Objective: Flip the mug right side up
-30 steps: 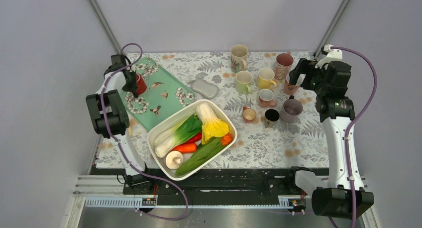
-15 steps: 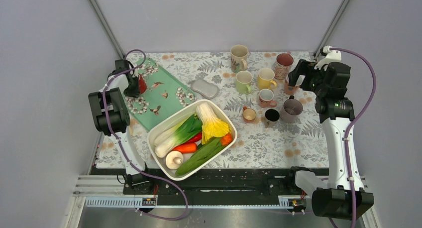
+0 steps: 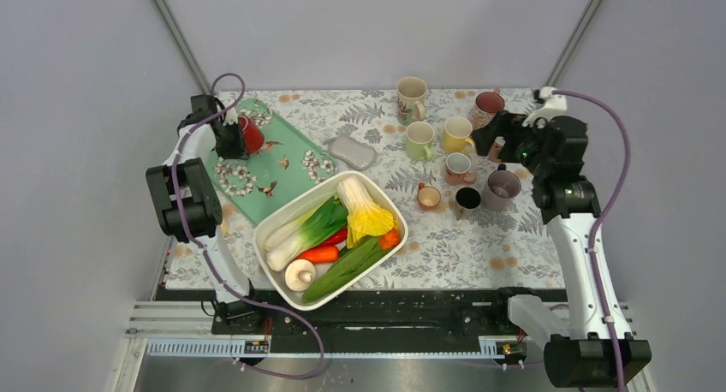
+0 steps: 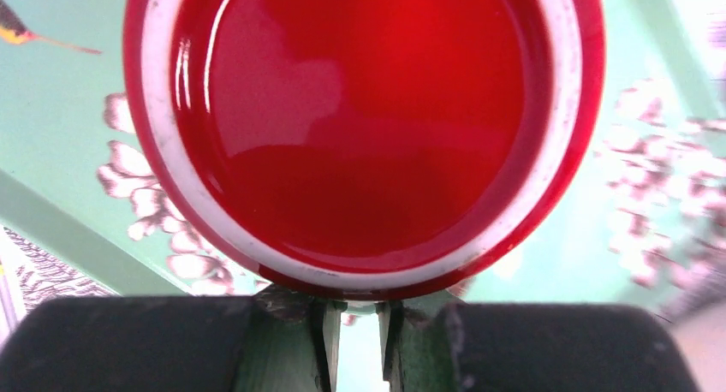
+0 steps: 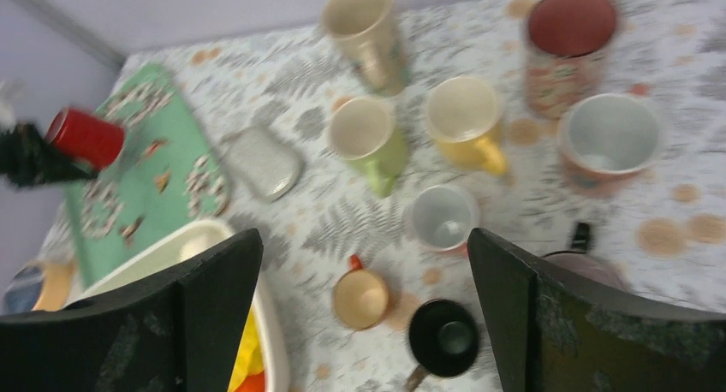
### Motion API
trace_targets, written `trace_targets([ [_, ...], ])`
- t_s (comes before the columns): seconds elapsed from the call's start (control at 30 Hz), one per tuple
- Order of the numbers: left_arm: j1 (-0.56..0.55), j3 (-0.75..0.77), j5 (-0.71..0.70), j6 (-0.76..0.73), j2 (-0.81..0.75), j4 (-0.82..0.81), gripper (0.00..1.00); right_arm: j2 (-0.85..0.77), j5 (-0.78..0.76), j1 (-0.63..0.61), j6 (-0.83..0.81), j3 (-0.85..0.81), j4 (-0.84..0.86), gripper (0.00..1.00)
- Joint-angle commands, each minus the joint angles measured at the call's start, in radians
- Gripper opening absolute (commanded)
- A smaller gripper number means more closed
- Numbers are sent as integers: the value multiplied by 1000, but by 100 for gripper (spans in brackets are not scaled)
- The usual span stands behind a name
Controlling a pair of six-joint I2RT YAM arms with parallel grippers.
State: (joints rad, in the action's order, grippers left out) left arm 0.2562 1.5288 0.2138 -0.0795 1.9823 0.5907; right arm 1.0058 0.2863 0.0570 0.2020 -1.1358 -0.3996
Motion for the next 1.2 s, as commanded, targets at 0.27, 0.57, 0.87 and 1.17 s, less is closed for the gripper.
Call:
trace_targets([
  [0.27,-111,-2,387,154,-285,-20,0,191,27,-553,296,98,471,99],
  [0.57,-246,2,539,153,-418,24,0,529,181,-635,643,-11,957,99],
  [0.87,-371,-13,662,203,-506,29,0,728,230,-639,906,-86,1260,99],
  [1.17,-467,-39,708,218,-502,17,0,786,280,-667,1092,-163,1567,64],
])
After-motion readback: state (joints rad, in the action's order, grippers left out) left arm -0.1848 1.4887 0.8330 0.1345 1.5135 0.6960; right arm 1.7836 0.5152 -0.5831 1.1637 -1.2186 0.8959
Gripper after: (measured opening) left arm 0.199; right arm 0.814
